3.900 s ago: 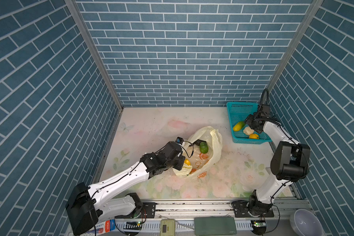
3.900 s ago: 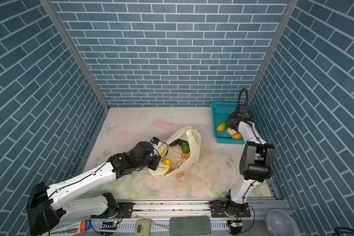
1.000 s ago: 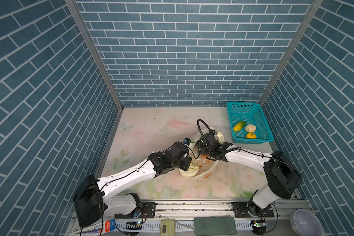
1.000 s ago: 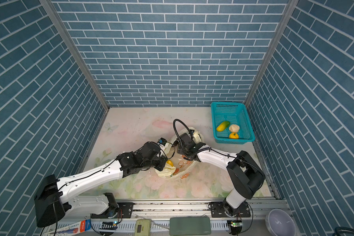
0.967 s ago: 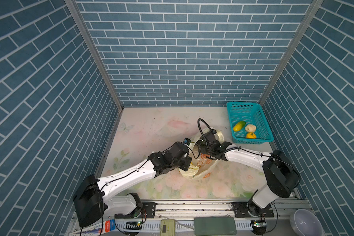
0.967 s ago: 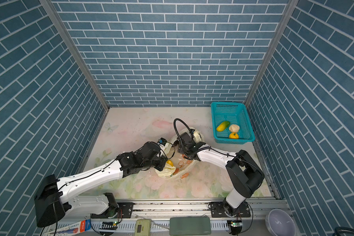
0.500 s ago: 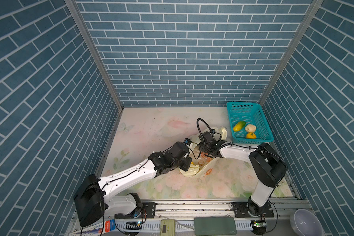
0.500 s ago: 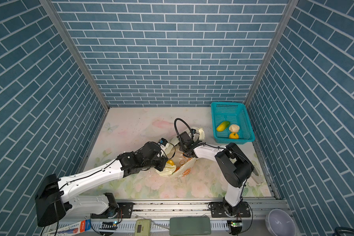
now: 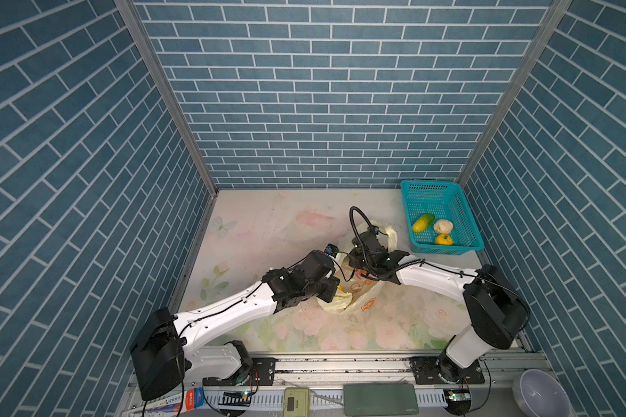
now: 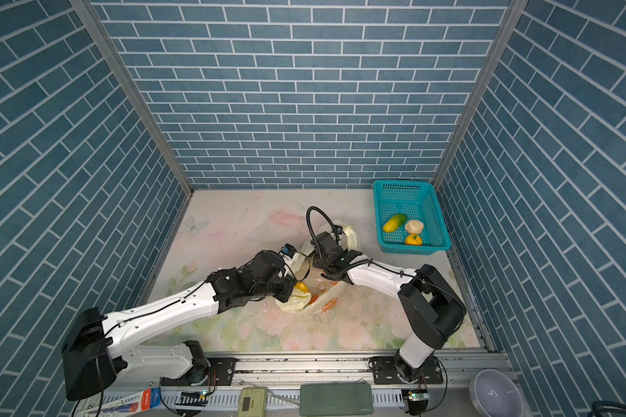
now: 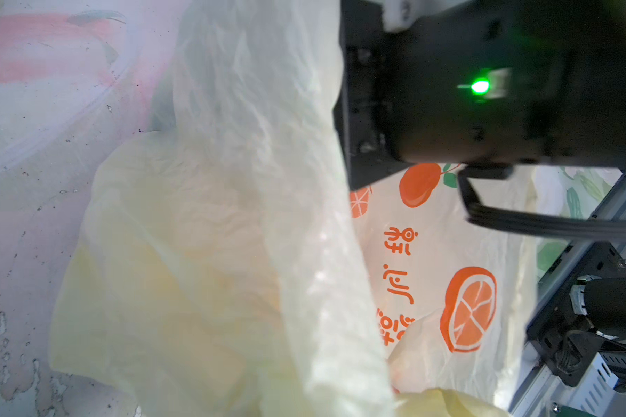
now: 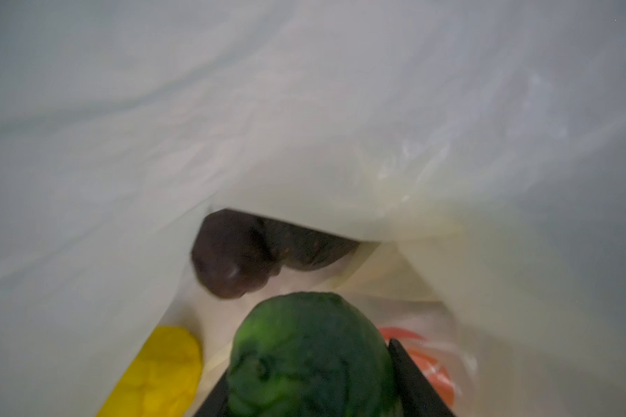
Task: Untie the knot of the plastic bag and take out the fruit
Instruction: 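Lower the right gripper into the bag and grasp the green pomelo, then lift the green pomelo out and carry it to the teal basket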
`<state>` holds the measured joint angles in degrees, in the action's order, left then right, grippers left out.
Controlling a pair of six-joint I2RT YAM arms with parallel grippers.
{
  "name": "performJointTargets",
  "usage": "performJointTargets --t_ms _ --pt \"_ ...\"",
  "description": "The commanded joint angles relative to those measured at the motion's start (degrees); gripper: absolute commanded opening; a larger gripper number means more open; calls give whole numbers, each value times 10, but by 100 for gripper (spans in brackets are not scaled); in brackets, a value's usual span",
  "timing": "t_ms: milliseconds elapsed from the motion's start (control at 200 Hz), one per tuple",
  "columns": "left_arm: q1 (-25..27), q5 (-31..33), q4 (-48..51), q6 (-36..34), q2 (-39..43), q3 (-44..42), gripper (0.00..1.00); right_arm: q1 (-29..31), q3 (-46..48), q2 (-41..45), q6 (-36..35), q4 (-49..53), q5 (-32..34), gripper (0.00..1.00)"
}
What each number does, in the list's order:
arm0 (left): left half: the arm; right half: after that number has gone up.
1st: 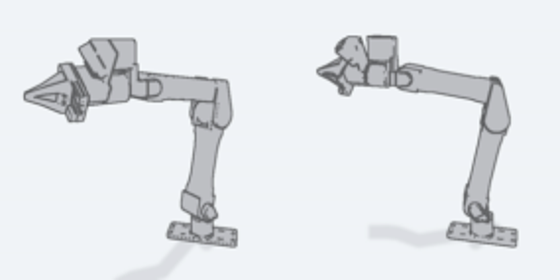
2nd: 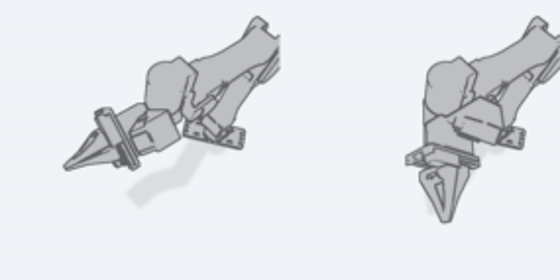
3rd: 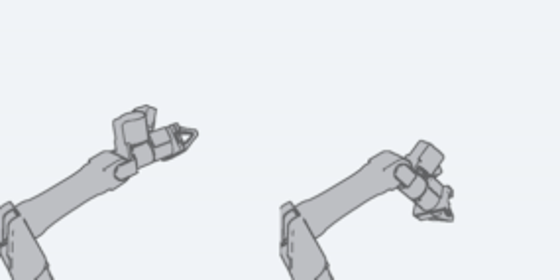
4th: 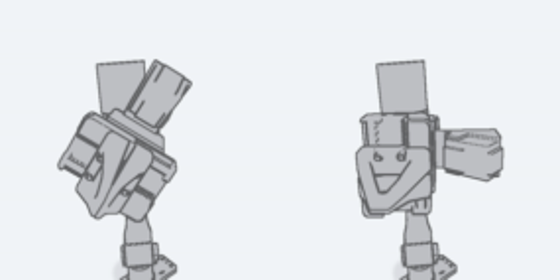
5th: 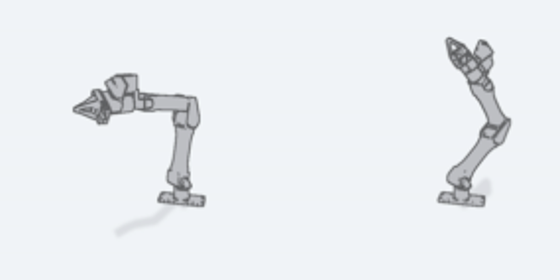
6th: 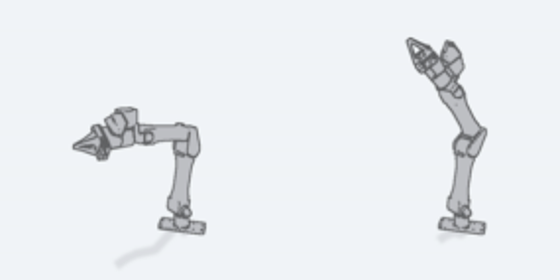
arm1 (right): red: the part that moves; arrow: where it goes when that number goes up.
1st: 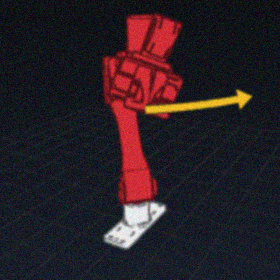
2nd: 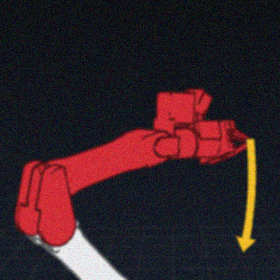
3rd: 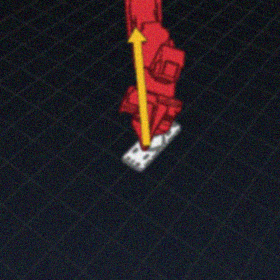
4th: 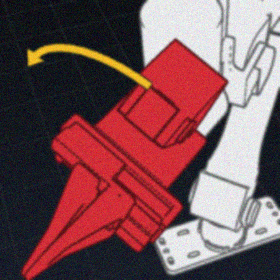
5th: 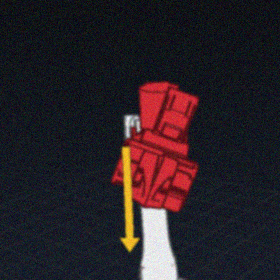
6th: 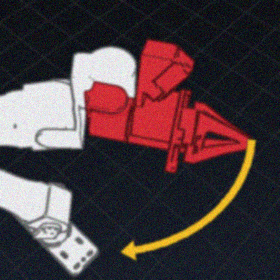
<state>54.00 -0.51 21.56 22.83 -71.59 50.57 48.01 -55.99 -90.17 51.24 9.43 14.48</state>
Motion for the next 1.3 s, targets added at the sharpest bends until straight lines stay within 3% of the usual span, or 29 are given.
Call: performJointTargets --t_ms 0,235,430,595,840,1065,1295 --pt "4 9 3 -8 9 3 0 20 20 55 18 63 -14 45" --pt "3 10 3 -10 8 2 0 34 -18 148 13 172 -38 44" --pt "3 7 -1 -9 2 4 0 28 -133 181 -34 276 -46 44" --pt "4 6 -4 -8 -2 2 0 -10 -230 174 -68 307 -79 44" --pt "4 9 6 -10 0 1 0 -146 -307 161 -99 284 -129 44" --pt "8 7 17 -13 2 5 0 -293 -313 141 -125 248 -153 44" --pt "12 -6 23 -15 2 7 0 -423 -274 69 -144 182 -191 45"
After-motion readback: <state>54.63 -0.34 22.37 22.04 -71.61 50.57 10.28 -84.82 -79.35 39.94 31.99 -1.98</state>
